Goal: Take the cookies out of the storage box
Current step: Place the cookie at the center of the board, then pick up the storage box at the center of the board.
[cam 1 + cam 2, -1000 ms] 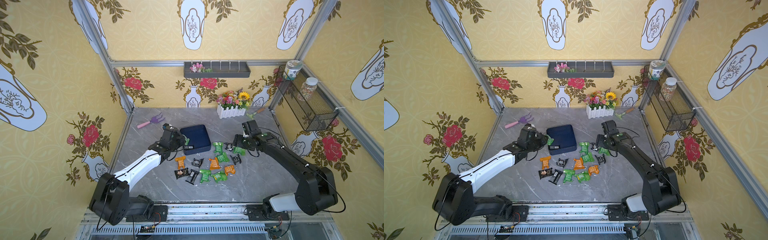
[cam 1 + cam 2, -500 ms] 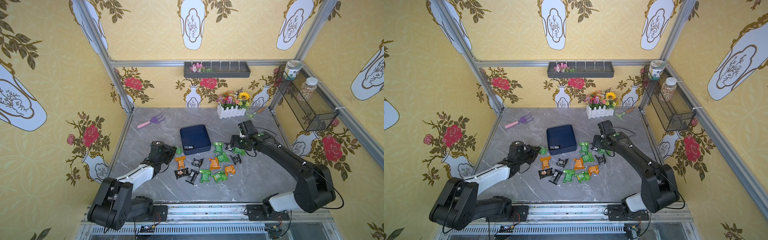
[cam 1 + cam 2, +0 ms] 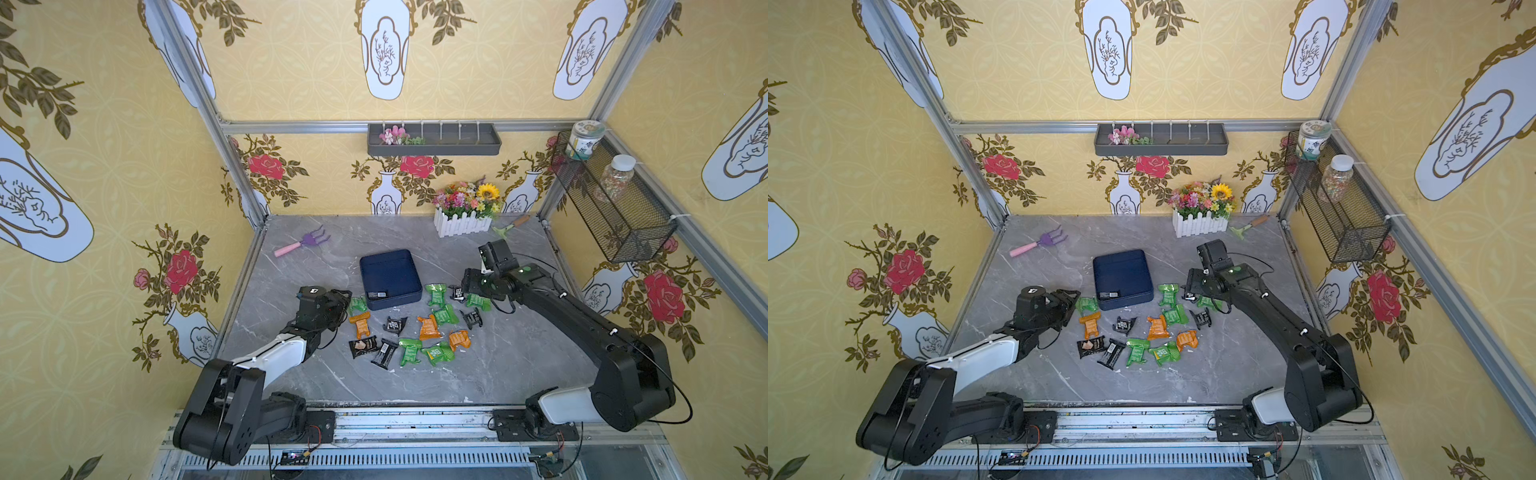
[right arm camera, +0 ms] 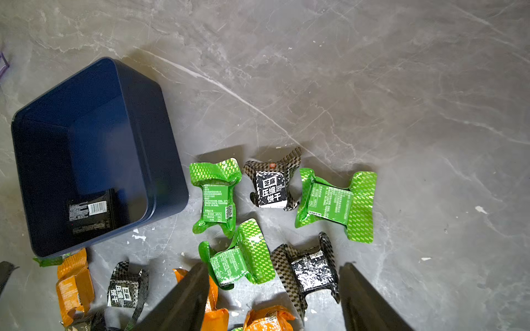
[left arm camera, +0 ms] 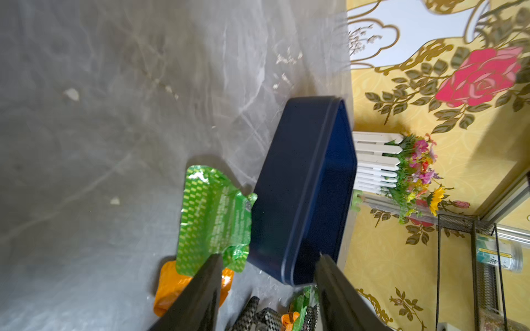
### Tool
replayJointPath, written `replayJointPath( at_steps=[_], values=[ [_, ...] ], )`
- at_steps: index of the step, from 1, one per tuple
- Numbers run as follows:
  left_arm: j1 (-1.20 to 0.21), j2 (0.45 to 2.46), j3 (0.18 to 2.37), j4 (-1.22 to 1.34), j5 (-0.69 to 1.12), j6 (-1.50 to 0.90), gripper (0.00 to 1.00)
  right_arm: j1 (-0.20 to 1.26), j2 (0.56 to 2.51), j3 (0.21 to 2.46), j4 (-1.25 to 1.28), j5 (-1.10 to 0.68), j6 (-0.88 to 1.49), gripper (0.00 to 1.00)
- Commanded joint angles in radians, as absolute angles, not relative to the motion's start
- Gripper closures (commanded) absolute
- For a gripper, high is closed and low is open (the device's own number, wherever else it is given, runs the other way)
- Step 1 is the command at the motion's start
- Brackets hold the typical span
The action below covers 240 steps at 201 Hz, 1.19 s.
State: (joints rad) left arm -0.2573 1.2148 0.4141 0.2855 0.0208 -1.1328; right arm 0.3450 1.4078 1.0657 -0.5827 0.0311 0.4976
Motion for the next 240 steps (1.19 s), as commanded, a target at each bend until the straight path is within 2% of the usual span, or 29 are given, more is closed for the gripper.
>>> replayJointPath(
  at_steps=[1, 19, 50, 77, 115, 193, 216, 240],
  values=[
    [-0.259, 1.152, 0.471, 0.111, -0.072, -1.023, 0.43, 0.35, 1.406, 1.074, -0.581, 0.038, 0.505, 0.25],
    [-0.261, 1.169, 0.551, 0.071, -0.036, -0.921, 0.41, 0.365, 1.421, 1.08, -0.567, 0.027, 0.506, 0.25],
    [-0.263, 1.344, 0.724, -0.016, 0.089, -0.781, 0.38, 0.401, 1.458, 1.103, -0.557, 0.023, 0.511, 0.25],
    [-0.276, 1.471, 0.824, -0.017, 0.128, -0.742, 0.34, 0.419, 1.469, 1.108, -0.556, 0.019, 0.517, 0.25],
    [-0.288, 1.634, 0.935, -0.029, 0.129, -0.729, 0.35, 0.449, 1.492, 1.114, -0.547, 0.006, 0.529, 0.26],
    [-0.346, 1.822, 1.103, -0.156, -0.076, -0.664, 0.57, 0.526, 1.506, 1.108, -0.452, 0.001, 0.579, 0.27],
    [-0.369, 1.854, 1.148, -0.195, -0.129, -0.648, 0.74, 0.526, 1.52, 1.114, -0.453, -0.003, 0.573, 0.27],
    [-0.391, 1.869, 1.18, -0.211, -0.175, -0.643, 0.78, 0.526, 1.517, 1.114, -0.457, 0.0, 0.573, 0.27]
  ],
)
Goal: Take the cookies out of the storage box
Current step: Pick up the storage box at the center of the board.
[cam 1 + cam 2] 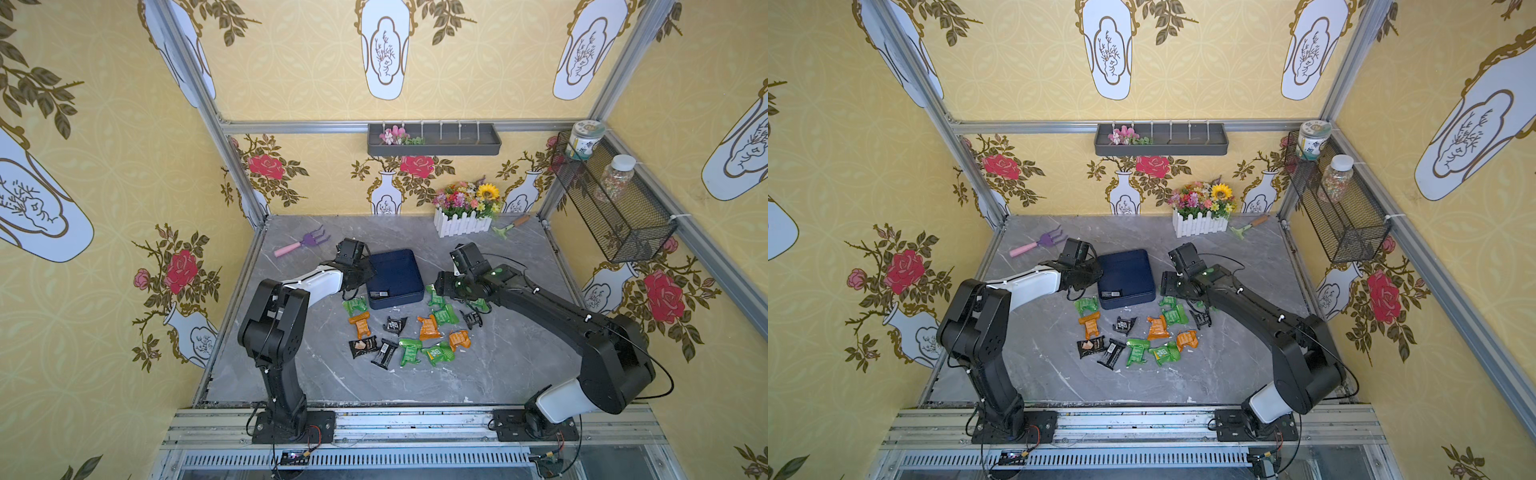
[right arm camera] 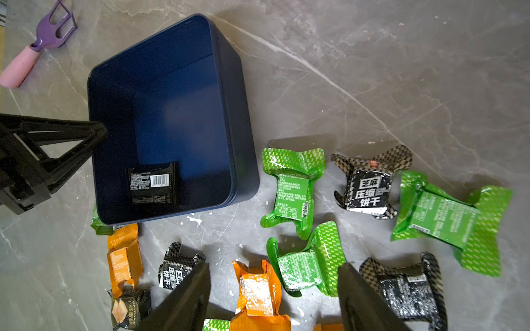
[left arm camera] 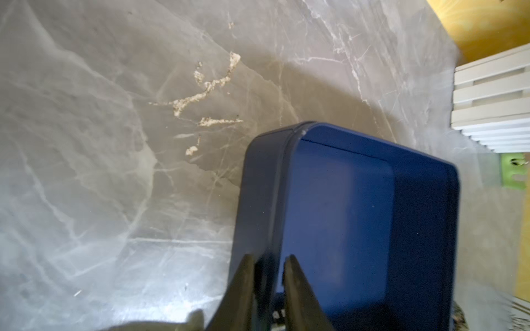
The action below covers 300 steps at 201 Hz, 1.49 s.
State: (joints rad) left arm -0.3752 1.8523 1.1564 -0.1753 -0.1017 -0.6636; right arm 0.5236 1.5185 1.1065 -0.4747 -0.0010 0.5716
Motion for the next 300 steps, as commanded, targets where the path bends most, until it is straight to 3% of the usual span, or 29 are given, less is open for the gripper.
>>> replayJointPath(
  at_steps=[1, 82, 156, 195, 259, 300],
  values=[
    [-0.391, 1.869, 1.181, -0.212, -0.176, -0.643, 0.78, 0.526, 1.517, 1.113, -0.458, 0.0, 0.573, 0.27],
    [-0.443, 1.909, 1.25, -0.232, -0.319, -0.619, 1.0, 0.525, 1.504, 1.13, -0.465, 0.001, 0.567, 0.27],
    [-0.636, 1.828, 1.239, -0.183, -0.849, -0.497, 1.0, 0.525, 1.488, 1.12, -0.456, -0.001, 0.571, 0.27],
    [-0.691, 1.778, 1.152, -0.063, -1.013, -0.439, 1.0, 0.52, 1.471, 1.108, -0.456, 0.002, 0.581, 0.27],
    [-0.692, 1.776, 1.104, -0.013, -0.778, -0.439, 1.0, 0.547, 1.496, 1.124, -0.351, -0.142, 0.515, 0.29],
    [-0.69, 1.778, 1.088, -0.032, -0.739, -0.504, 1.0, 0.59, 1.655, 1.233, -0.341, -0.247, 0.526, 0.34]
  ],
)
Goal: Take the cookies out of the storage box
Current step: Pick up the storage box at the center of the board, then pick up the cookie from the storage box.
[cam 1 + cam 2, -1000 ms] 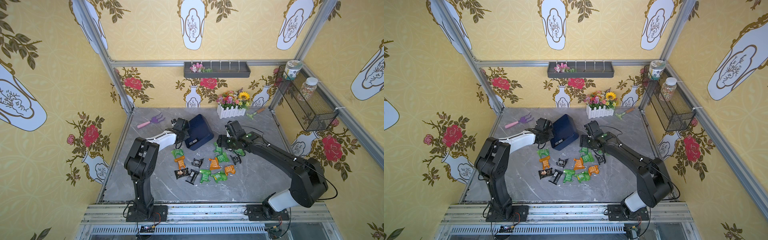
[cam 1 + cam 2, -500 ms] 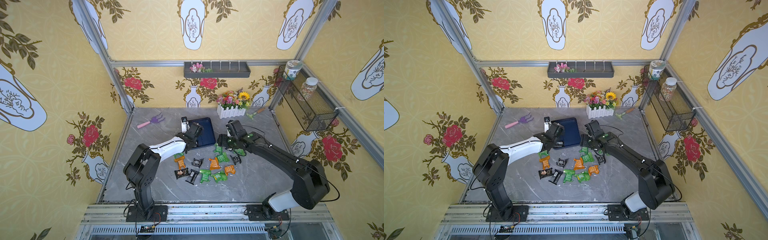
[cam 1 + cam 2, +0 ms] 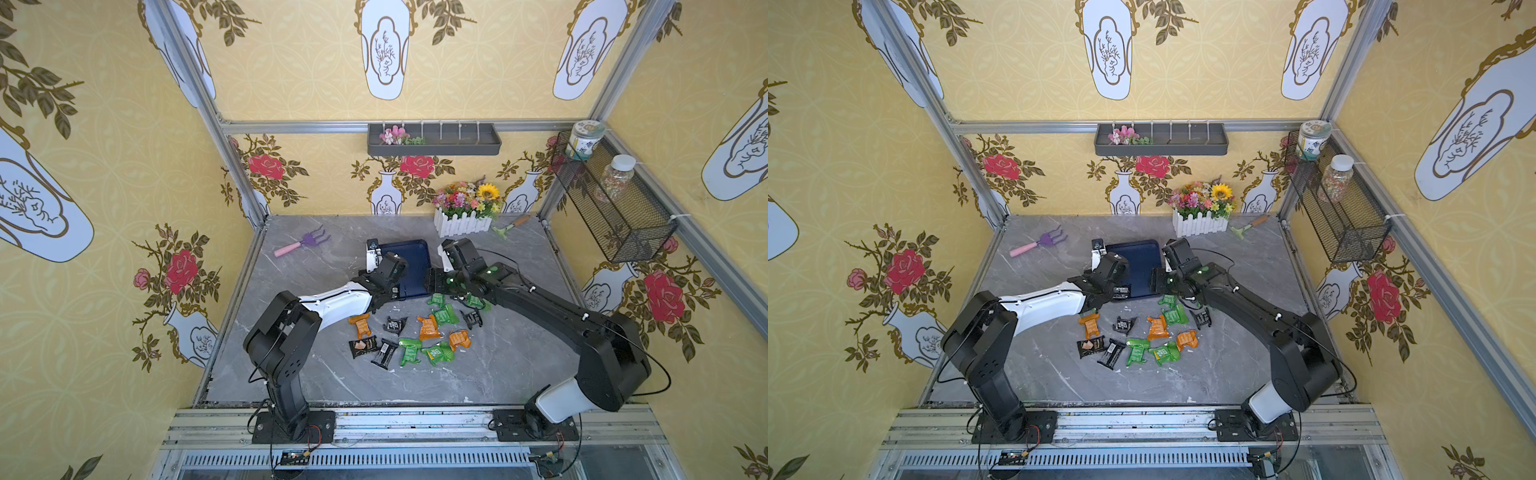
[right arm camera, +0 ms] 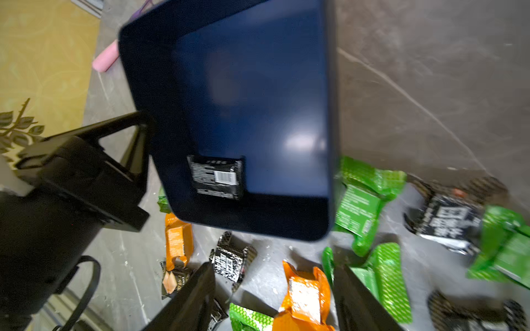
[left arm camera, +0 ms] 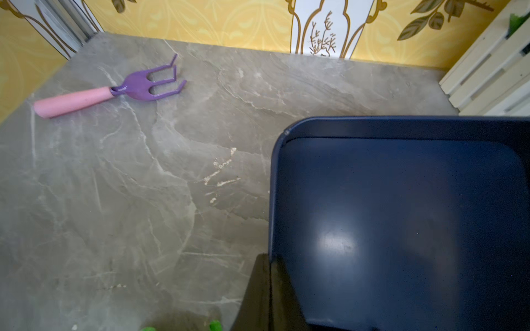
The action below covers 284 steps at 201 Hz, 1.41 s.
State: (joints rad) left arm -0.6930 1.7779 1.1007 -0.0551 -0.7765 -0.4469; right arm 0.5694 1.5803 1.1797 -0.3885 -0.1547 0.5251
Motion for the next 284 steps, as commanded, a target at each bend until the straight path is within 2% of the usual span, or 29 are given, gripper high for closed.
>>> replayJointPath(
  at_steps=[1, 51, 82, 118, 155, 171, 180, 204, 235, 284],
  values=[
    [-0.69, 1.776, 1.087, -0.032, -0.739, -0.505, 1.0, 0.59, 1.659, 1.235, -0.34, -0.25, 0.528, 0.34],
    [-0.69, 1.765, 1.069, -0.024, -0.738, -0.519, 1.0, 0.593, 1.839, 1.299, -0.244, -0.33, 0.629, 0.48],
    [-0.69, 1.766, 1.068, -0.028, -0.74, -0.527, 1.0, 0.603, 1.915, 1.325, -0.217, -0.315, 0.659, 0.55],
    [-0.69, 1.764, 1.069, -0.027, -0.742, -0.526, 1.0, 0.617, 1.986, 1.363, -0.246, -0.263, 0.662, 0.59],
    [-0.69, 1.758, 1.069, -0.03, -0.739, -0.526, 1.0, 0.628, 2.028, 1.399, -0.284, -0.193, 0.65, 0.59],
    [-0.69, 1.757, 1.069, -0.031, -0.741, -0.522, 1.0, 0.63, 2.048, 1.411, -0.281, -0.2, 0.65, 0.63],
    [-0.69, 1.758, 1.07, -0.034, -0.741, -0.521, 1.0, 0.632, 2.052, 1.414, -0.278, -0.198, 0.65, 0.67],
    [-0.689, 1.756, 1.069, -0.042, -0.744, -0.521, 1.0, 0.634, 2.044, 1.408, -0.27, -0.199, 0.649, 0.85],
    [-0.689, 1.741, 1.054, -0.046, -0.749, -0.53, 1.0, 0.633, 2.011, 1.404, -0.27, -0.2, 0.639, 1.0],
    [-0.686, 1.738, 1.059, -0.088, -0.776, -0.532, 1.0, 0.628, 1.91, 1.378, -0.277, -0.187, 0.641, 1.0]
  ],
)
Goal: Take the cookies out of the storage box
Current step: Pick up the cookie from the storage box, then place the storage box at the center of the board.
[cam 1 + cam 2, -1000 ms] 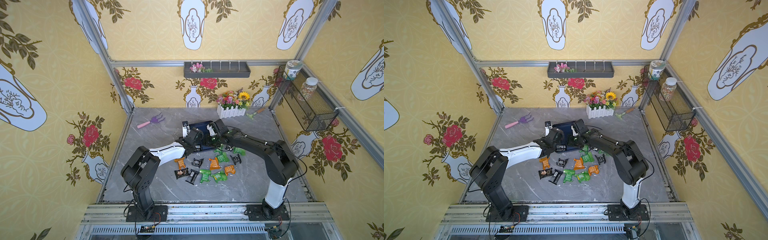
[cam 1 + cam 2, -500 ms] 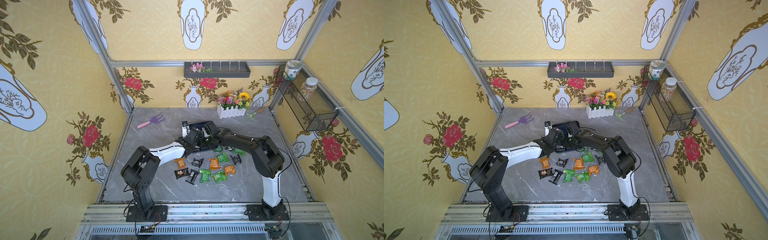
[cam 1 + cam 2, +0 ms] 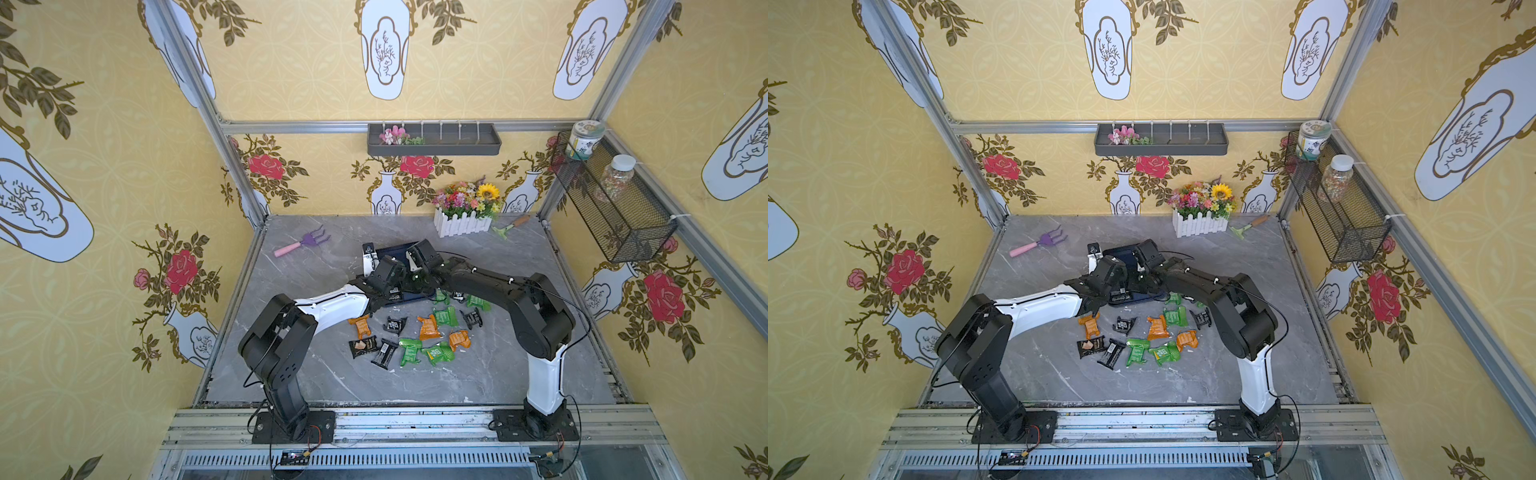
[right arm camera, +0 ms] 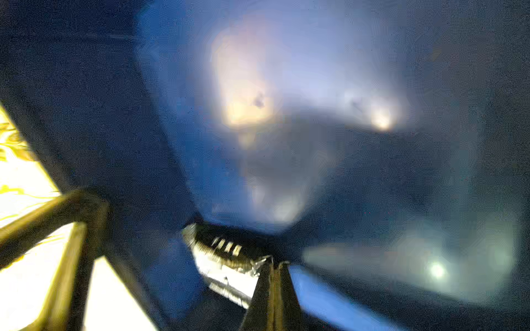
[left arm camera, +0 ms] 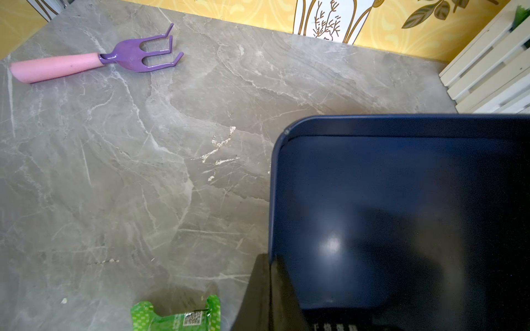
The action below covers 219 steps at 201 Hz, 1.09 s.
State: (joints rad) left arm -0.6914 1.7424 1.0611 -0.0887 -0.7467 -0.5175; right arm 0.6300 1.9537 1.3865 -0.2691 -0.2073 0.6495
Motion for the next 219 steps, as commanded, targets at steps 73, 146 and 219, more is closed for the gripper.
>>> replayJointPath(
  at_steps=[73, 146, 219],
  values=[
    [-0.68, 1.733, 1.06, -0.103, -0.778, -0.531, 1.0, 0.594, 1.745, 1.294, -0.353, -0.16, 0.653, 1.0],
    [-0.646, 1.77, 1.089, -0.124, -0.694, -0.496, 1.0, 0.543, 1.542, 1.19, -0.333, -0.285, 0.683, 1.0],
    [-0.591, 1.842, 1.136, -0.148, -0.491, -0.44, 1.0, 0.466, 1.325, 1.089, -0.499, -0.326, 0.695, 1.0]
  ],
)
